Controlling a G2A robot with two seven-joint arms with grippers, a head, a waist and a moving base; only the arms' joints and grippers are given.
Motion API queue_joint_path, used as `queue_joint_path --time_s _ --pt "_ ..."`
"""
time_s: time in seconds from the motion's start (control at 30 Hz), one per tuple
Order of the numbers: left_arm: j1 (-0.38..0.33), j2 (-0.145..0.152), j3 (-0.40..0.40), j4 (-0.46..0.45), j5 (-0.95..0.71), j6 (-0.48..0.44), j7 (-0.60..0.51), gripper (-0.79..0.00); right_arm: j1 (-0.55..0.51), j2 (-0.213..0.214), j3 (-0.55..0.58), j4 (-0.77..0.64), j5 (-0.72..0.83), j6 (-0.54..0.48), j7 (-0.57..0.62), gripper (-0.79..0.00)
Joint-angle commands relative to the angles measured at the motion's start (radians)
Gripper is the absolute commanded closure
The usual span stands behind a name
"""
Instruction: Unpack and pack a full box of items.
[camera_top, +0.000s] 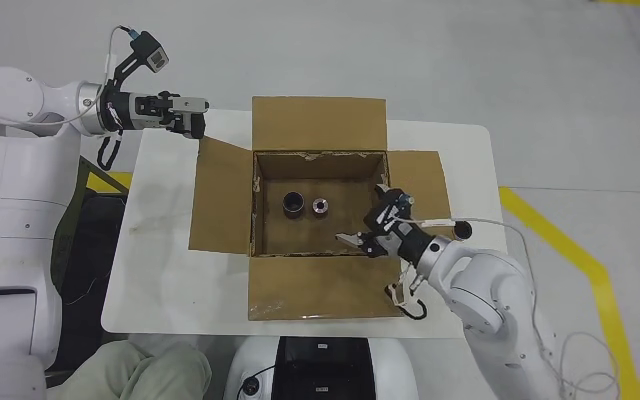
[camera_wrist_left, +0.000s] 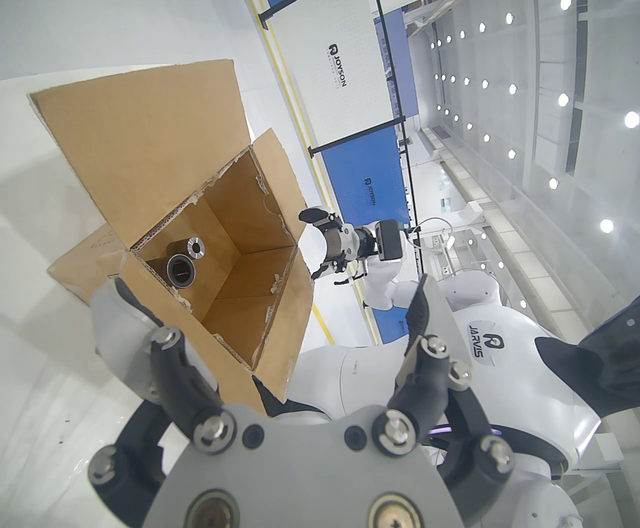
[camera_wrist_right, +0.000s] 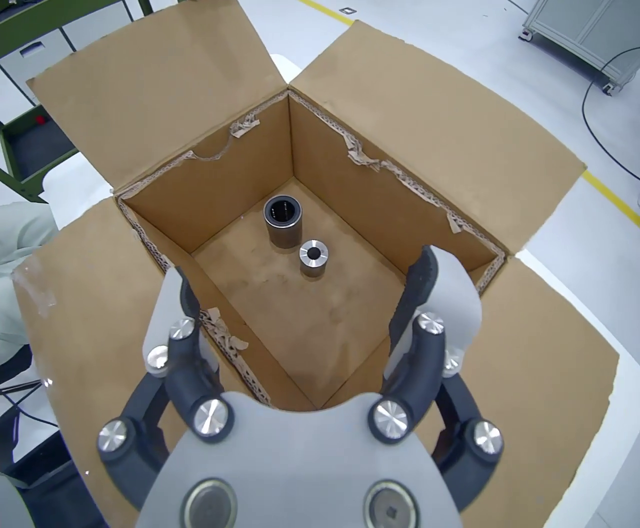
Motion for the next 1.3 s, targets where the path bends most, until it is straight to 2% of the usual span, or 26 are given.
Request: queue_joint_path --time_s 0.0,0.53,0.67,1.07,1.13,1.27 --pt "0.000 0.000 0.000 0.000 0.000 0.000 0.000 -0.785 0.000 0.000 0.000 0.000 -0.001 0.001 0.000 -0.785" --pt "0.000 0.000 0.000 0.000 0.000 0.000 0.000 -0.785 -0.001 0.000 0.003 0.004 0.003 0.005 -0.003 -0.785" --pt "0.000 0.000 0.000 0.000 0.000 0.000 0.000 -0.785 -0.012 0.006 0.072 0.017 0.009 0.056 0.000 -0.785" --pt "0.000 0.000 0.000 0.000 0.000 0.000 0.000 -0.785 -0.109 0.036 0.332 -0.037 0.075 0.073 0.090 -0.785" --pt "0.000 0.000 0.000 0.000 0.000 0.000 0.000 -0.785 -0.129 0.041 0.384 -0.032 0.095 0.070 0.094 -0.785" --pt "0.000 0.000 0.000 0.000 0.000 0.000 0.000 -0.785 -0.182 0.052 0.479 -0.029 0.090 -0.010 0.060 -0.785"
